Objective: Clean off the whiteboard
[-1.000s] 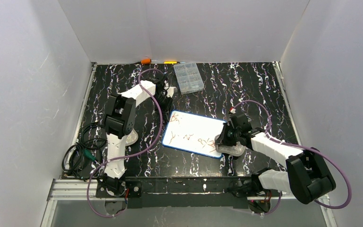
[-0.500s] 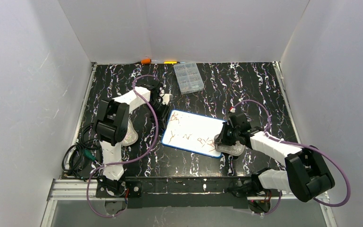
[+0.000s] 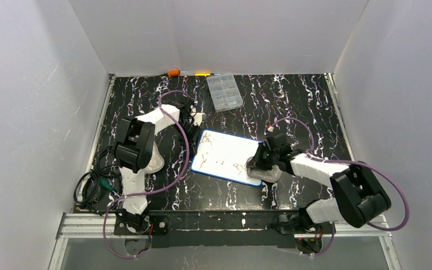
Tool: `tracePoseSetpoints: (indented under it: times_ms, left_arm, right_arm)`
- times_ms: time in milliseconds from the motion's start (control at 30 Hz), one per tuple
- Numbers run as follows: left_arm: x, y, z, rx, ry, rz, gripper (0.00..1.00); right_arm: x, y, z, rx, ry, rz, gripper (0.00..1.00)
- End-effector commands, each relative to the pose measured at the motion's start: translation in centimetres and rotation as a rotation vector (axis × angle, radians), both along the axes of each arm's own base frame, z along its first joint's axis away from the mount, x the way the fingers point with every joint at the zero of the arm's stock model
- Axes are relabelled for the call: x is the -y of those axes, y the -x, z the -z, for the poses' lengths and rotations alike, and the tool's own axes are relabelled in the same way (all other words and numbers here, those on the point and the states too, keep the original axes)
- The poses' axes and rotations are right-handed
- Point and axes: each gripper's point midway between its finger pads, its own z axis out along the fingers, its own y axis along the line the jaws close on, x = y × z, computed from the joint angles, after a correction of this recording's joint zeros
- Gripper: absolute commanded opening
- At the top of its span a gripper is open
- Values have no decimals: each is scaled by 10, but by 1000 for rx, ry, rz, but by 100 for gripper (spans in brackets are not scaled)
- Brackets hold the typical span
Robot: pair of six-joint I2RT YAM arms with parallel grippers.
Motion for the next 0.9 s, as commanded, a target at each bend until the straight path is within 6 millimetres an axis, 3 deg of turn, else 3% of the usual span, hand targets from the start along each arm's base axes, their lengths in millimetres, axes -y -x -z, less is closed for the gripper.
tracePoseSetpoints:
  times_ms: [0,233,333,433,600,700,867]
  left_arm:
    - [2,15,16,-52,-10,29,11]
    - [-6,16,24,-52,-62,18,2]
    - [-12,12,27,-40,-104,7,0]
    - [-15,9,27,-24,-123,-5,0]
    - [-16,9,26,-21,-127,-8,0]
    - [-16,11,27,-27,-127,-6,0]
    - [-16,12,27,-33,-125,-5,0]
  right_arm:
    - [-46,-10,-4,34,-71,-50,1]
    - [-145,-20,2,53,-165,-183,1]
    - [-165,-26,8,23,-187,-204,1]
    - [-150,-29,-3,42,-127,-214,1]
    - [-91,-12,-32,55,-78,-222,1]
    - [-52,13,-30,18,-49,-220,1]
    - [-26,54,-11,-56,-31,-261,1]
